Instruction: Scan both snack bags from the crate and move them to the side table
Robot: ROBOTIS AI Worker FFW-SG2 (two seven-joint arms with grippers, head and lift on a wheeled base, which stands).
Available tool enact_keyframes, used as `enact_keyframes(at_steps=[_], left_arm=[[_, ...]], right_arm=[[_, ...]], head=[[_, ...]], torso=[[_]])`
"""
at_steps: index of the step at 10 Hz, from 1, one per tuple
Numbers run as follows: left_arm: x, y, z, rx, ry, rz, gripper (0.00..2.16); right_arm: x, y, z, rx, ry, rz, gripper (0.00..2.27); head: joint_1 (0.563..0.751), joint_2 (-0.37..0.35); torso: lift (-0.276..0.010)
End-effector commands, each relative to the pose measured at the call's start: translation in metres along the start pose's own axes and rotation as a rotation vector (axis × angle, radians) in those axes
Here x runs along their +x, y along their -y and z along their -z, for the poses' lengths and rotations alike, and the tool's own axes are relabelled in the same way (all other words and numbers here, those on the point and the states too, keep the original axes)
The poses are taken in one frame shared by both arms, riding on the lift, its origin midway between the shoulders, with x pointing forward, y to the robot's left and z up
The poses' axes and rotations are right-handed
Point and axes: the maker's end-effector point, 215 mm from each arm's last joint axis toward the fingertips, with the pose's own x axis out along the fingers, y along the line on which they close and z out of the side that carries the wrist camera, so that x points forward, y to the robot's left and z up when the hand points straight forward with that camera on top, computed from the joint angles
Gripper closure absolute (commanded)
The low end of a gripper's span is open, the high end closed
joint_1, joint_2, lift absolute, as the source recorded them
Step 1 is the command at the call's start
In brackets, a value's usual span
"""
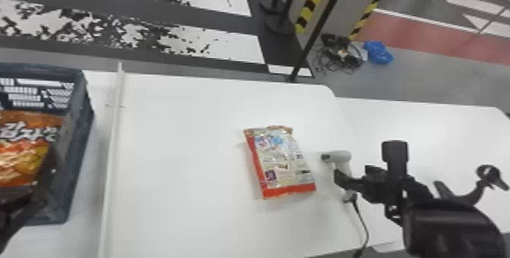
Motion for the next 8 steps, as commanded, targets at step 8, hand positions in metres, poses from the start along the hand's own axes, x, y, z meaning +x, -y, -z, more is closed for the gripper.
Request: enact_keyframes(at_steps=[8], left_arm=[[-0.003,0.001,0.002,0.002,-0.007,0.001,0.1]], right_arm=[[-0.049,-0.063,-0.027,0.162,0.039,-0.292,0.12]], head=[[0.695,-0.35]], torso=[[-0.075]])
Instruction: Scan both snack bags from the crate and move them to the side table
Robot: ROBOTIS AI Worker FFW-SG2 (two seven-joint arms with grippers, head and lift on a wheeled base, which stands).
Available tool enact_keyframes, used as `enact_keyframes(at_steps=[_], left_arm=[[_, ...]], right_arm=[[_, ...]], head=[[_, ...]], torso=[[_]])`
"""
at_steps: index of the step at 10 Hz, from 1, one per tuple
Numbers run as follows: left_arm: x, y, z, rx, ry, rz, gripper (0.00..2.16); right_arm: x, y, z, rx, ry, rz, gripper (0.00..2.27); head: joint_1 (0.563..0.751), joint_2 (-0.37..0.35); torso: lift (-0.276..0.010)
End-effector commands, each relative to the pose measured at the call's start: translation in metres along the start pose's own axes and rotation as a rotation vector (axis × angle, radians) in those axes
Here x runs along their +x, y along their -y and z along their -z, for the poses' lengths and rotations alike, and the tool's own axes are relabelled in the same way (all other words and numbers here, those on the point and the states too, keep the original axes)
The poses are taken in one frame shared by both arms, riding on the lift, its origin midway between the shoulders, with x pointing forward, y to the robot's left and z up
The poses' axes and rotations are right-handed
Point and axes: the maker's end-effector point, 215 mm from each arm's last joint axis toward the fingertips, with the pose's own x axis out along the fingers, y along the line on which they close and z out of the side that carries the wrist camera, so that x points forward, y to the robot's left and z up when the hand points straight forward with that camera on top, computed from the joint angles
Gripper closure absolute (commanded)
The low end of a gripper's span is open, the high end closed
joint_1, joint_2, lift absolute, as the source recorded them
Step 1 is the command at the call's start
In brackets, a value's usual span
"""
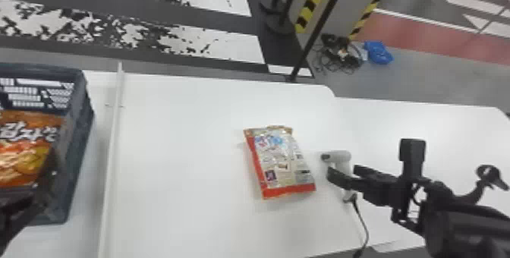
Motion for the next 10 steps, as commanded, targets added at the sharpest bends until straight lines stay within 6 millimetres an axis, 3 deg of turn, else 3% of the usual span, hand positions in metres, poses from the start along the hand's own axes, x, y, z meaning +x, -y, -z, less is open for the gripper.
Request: enact_keyframes(at_steps=[1,7,10], left_arm=[[0.0,-0.001,0.0,0.002,0.0,-0.002,0.1],[-0.001,-0.003,0.001,0.002,-0.003,-0.007,0.1],[-0.002,-0.003,0.002,0.002,-0.004,-0.007,0.1]], right_arm=[[0.008,-0.011,0.002,0.005,-0.028,-0.023,0.12],[0.042,-0.055,0.026,0.023,-0.147,-0.14,0.12],[0.053,-0.061,0.025,0.017,-0.18,-0.184,0.12]], head=[[0.695,-0.35],[0.695,-0.28],[0.695,-0.247]], torso=[[-0.075],[-0.075],[-0.075]])
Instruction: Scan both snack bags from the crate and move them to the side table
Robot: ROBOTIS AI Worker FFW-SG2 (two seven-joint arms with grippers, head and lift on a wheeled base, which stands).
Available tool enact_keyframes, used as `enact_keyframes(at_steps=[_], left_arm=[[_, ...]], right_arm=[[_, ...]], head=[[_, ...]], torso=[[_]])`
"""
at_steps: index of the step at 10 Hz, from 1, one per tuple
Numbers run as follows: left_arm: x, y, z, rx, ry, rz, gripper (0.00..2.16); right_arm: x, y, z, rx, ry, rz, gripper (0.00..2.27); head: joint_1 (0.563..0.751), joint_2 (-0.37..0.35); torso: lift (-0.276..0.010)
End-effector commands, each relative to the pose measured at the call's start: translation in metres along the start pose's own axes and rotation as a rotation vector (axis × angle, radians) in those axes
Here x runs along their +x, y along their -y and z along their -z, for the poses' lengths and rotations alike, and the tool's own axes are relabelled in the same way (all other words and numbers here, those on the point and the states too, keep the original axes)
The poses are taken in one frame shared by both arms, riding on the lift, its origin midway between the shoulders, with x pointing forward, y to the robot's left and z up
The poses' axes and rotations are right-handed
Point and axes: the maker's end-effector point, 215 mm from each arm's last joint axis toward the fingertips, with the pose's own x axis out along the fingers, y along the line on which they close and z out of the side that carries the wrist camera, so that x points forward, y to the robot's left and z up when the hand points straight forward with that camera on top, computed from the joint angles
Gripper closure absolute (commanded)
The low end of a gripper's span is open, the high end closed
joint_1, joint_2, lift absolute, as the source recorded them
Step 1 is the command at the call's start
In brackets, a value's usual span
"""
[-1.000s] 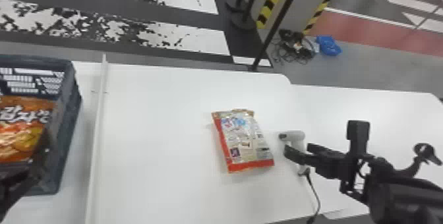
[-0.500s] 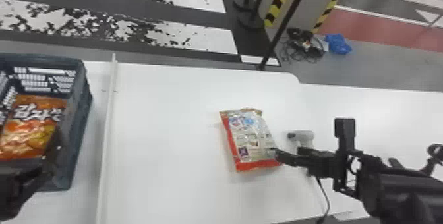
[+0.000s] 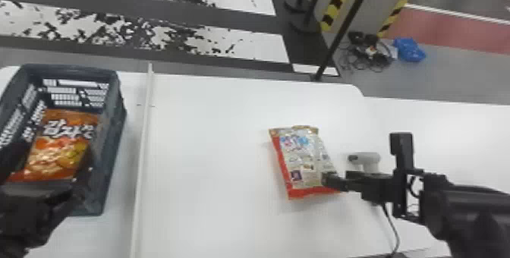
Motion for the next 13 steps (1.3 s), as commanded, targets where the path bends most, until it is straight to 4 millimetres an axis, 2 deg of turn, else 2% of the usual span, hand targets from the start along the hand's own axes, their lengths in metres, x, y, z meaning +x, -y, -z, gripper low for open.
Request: enact_keyframes(at_steps=[1,4,5,6,7,8,9,10,13], left_arm=[[0.0,0.001,0.0,-0.002,0.0,0.002,0.1],[-0.001,0.0,0.0,0.001,0.001,0.0,0.1],[-0.002,0.0,0.0,0.0,-0.001,0.0,0.1],[-0.002,0.0,0.001,0.0,-0.002,0.0,0.1],[-0.002,0.0,0.0,0.0,-0.001,0.0,0.1],[-0.002,-0.001,0.0,0.001,-0.001,-0.001,0.1],[-0.002,-0.001,0.001,0.001,-0.002,-0.001,0.1],[-0.002,-0.001,0.001,0.001,-0.002,-0.001,0.1],[-0.003,-0.002,0.001,0.001,-0.003,-0.004,0.1]], right_arm=[[0.008,0.005,0.0,-0.016,-0.031,0.007,0.12],[0.024,0.002,0.006,-0.024,-0.075,-0.019,0.12],[0.027,0.001,0.009,-0.036,-0.092,-0.025,0.16],[0.03,-0.001,0.012,-0.052,-0.107,-0.032,0.32],[0.031,-0.004,0.012,-0.079,-0.109,-0.047,0.65],[0.032,-0.006,0.013,-0.096,-0.114,-0.048,1.69],[0.032,-0.002,0.013,-0.104,-0.12,-0.037,2.05],[0.031,-0.001,0.013,-0.131,-0.122,-0.036,2.26],[0.024,-0.008,0.006,-0.175,-0.096,-0.055,2.26]], head=[[0.695,-0.242],[0.695,-0.236],[0.695,-0.233],[0.695,-0.228],[0.695,-0.225],[0.695,-0.219],[0.695,-0.216],[0.695,-0.218],[0.695,-0.214]], torso=[[-0.075],[-0.075],[-0.075],[-0.075],[-0.075],[-0.075],[-0.075],[-0.075],[-0.075]])
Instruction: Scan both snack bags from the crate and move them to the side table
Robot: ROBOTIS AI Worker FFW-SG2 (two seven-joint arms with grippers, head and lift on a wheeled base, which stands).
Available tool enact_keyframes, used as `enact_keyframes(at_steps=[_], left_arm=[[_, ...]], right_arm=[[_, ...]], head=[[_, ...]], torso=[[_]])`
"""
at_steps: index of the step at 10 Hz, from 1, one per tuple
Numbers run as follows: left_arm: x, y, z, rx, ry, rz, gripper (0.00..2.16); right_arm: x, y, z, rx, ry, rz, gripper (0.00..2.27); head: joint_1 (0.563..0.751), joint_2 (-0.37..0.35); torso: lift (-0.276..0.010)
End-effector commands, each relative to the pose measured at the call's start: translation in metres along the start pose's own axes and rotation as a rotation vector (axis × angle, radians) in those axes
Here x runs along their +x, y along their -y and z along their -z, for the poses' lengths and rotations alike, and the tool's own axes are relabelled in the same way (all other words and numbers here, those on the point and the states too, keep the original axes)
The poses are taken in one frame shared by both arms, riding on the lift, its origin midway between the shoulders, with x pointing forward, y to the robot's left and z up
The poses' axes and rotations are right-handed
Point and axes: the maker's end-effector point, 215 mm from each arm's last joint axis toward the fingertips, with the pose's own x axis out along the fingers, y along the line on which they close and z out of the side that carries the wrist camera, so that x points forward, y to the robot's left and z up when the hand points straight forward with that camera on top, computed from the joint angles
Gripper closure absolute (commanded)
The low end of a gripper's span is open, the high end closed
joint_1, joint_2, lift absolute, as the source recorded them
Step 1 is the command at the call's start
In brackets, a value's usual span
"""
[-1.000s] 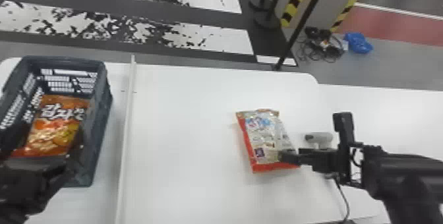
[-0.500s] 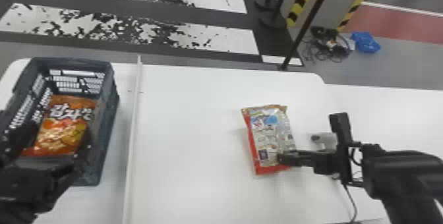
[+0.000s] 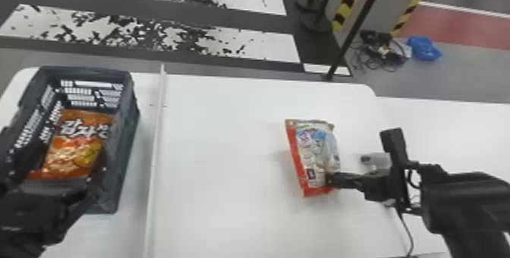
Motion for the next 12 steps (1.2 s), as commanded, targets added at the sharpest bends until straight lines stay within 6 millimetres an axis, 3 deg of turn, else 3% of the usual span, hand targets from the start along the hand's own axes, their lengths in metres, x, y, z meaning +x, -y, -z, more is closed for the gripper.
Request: enact_keyframes(at_steps=[1,4,6,8,10,12], left_arm=[[0.0,-0.001,0.0,0.0,0.0,-0.001,0.1],[0.0,-0.001,-0.002,0.001,0.003,-0.001,0.1],[0.0,0.0,-0.002,0.001,0.002,0.001,0.1],[-0.001,0.001,-0.004,0.003,0.005,0.002,0.1],[-0.002,0.001,-0.004,0.002,0.004,0.003,0.1],[-0.002,0.001,-0.004,0.002,0.002,0.003,0.1]], right_arm=[[-0.009,0.0,-0.006,-0.007,0.027,0.009,2.26],[-0.052,0.018,-0.034,0.013,0.152,0.079,2.25],[-0.089,0.059,-0.048,0.047,0.22,0.209,2.25],[-0.125,0.108,-0.057,0.104,0.279,0.322,2.25],[-0.162,0.159,-0.051,0.155,0.31,0.444,2.25],[-0.183,0.202,-0.025,0.208,0.291,0.547,2.25]], head=[[0.695,-0.214],[0.695,-0.227],[0.695,-0.255],[0.695,-0.327],[0.695,-0.35],[0.695,-0.35]], torso=[[-0.075],[-0.075],[-0.075],[-0.075],[-0.075],[-0.075]])
